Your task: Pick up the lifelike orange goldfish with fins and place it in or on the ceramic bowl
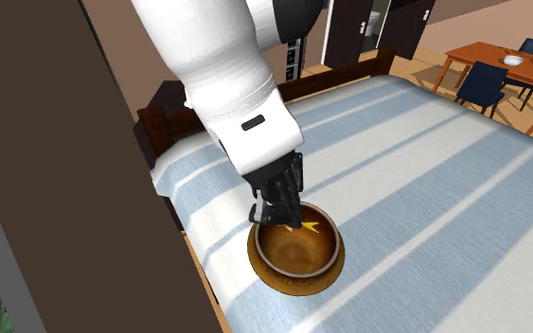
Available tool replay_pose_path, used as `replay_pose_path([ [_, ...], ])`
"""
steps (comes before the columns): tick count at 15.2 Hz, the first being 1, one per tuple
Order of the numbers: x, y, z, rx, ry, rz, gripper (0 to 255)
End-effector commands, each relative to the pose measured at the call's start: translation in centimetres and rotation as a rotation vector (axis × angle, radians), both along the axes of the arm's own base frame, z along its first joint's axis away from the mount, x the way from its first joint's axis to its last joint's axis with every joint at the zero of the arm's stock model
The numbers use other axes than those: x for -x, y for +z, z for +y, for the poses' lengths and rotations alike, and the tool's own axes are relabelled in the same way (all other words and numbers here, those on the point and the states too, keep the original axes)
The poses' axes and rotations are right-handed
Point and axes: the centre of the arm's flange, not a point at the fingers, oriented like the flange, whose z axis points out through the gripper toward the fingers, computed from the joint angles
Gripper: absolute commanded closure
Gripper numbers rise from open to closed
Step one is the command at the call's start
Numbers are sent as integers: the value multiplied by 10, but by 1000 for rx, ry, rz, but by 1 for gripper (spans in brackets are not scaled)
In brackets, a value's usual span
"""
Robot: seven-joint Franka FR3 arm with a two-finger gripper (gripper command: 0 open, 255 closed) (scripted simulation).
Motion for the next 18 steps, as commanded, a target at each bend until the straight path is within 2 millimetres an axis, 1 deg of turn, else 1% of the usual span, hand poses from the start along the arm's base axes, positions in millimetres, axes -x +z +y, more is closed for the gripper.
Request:
replay_pose_path([
  [1, 0, 0, 0, 0, 0, 0, 255],
  [3, 0, 0, 0, 0, 0, 0, 255],
  [4, 0, 0, 0, 0, 0, 0, 0],
  [9, 0, 0, 0, 0, 0, 0, 0],
  [13, 5, 46, -18, 0, 0, 0, 0],
  [18, 5, 46, -18, 0, 0, 0, 0],
])
